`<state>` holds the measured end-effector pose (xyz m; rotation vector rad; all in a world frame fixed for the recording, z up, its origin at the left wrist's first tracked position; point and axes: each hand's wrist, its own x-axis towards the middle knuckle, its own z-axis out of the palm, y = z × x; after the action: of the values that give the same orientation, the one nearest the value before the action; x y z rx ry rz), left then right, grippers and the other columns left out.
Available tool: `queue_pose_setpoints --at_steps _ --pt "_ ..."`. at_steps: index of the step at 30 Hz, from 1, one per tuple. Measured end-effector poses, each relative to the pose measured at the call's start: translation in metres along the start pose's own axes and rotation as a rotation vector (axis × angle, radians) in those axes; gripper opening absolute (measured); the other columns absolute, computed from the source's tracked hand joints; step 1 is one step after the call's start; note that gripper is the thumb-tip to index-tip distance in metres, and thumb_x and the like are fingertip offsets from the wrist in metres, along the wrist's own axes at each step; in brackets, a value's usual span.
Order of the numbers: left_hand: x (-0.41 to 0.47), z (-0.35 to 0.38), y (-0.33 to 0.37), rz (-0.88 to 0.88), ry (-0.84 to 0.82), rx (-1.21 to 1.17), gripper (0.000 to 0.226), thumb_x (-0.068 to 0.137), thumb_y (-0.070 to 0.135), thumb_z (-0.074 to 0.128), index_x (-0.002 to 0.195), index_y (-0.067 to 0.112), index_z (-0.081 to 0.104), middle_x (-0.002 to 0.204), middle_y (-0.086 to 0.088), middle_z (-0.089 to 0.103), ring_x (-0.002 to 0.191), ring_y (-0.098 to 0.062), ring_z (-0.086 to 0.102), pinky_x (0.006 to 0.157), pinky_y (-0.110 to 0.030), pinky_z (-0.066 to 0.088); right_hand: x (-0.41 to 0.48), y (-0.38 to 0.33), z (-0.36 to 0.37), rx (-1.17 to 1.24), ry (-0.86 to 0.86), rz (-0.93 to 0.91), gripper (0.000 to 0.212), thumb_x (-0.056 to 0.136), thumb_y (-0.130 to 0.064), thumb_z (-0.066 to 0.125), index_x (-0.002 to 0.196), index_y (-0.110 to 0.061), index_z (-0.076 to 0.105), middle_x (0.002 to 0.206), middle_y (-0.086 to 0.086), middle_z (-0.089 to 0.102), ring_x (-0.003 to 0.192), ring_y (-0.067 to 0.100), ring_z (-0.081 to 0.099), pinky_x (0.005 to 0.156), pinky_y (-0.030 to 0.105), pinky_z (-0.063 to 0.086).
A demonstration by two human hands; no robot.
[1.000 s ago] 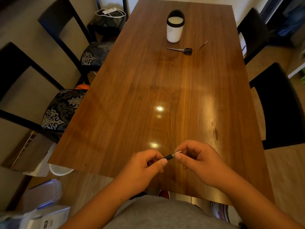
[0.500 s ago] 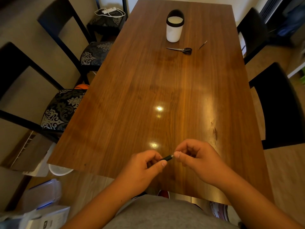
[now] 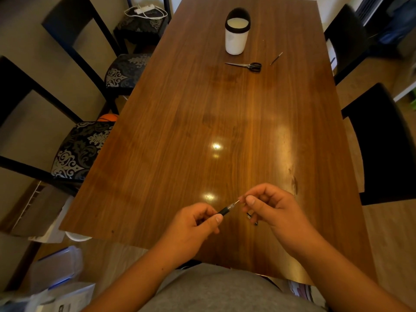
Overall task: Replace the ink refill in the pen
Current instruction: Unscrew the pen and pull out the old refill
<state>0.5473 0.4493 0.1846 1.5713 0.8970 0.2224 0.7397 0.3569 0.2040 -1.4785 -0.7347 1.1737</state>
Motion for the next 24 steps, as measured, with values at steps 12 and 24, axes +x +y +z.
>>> queue_pose_setpoints --at_steps 12,24 --pt "0.031 -0.024 -0.018 -0.142 0.018 0.004 0.013 0.091 0.026 0.062 0.079 0.023 0.067 0.072 -0.003 0.072 0.060 -0.015 0.058 0.059 -0.033 0.047 0.057 0.084 -0.024 -0.535 0.262 0.120 0.025 0.083 -0.014 0.071 0.072 -0.035 0.063 0.063 -0.008 0.061 0.059 -0.007 0.058 0.046 0.009 0.044" --pt "0.035 -0.039 -0.027 -0.192 0.040 0.017 0.017 0.091 0.025 0.063 0.074 0.027 0.067 0.066 0.003 0.070 0.056 -0.005 0.055 0.053 -0.022 0.044 0.094 0.140 -0.037 -0.956 0.098 0.260 0.016 0.077 -0.026 0.065 0.075 -0.033 0.050 0.061 -0.012 0.055 0.057 0.003 0.051 0.045 0.021 0.033"
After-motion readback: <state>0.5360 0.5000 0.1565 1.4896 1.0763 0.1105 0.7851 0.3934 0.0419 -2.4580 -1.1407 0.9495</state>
